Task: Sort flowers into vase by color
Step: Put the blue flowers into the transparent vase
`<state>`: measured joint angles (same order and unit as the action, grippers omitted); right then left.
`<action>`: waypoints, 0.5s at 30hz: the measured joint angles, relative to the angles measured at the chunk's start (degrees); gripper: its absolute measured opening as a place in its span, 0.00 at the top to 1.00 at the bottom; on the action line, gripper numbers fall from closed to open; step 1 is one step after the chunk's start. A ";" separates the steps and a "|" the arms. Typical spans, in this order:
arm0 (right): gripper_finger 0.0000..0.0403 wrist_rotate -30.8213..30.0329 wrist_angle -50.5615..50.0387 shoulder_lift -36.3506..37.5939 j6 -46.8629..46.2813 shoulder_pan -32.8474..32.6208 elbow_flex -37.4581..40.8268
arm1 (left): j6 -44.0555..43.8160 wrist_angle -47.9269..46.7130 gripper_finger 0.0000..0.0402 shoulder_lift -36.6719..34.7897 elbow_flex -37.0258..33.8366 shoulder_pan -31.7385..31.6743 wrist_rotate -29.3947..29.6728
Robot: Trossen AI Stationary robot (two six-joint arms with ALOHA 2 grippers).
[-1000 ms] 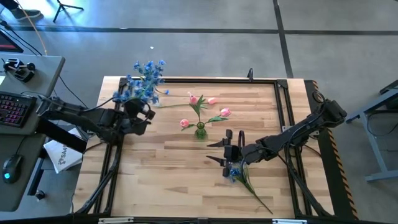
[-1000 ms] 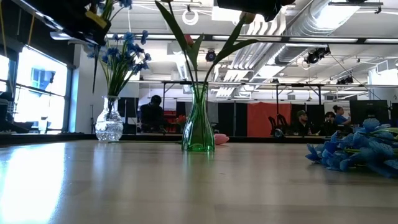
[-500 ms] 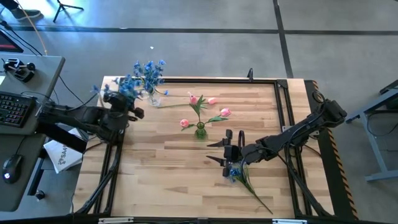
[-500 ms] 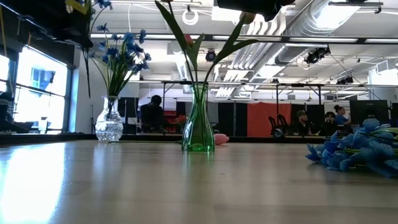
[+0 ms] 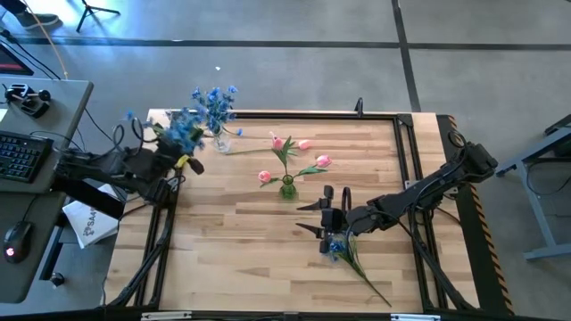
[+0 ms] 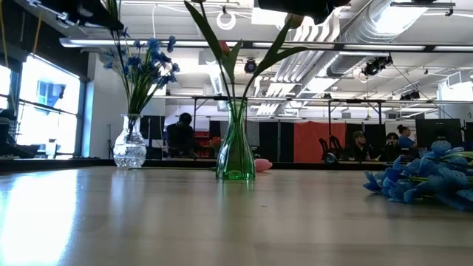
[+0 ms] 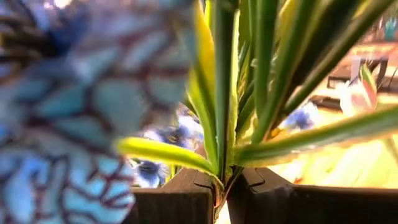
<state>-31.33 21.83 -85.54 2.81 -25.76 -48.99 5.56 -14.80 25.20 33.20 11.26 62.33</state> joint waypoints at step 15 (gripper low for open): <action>0.53 0.00 0.24 -0.01 0.00 0.01 0.00 | 12.07 19.92 1.00 0.50 -11.86 -6.78 0.28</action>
<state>-31.33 22.06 -85.55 2.81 -25.75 -48.99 17.63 5.13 25.69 21.34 4.47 62.61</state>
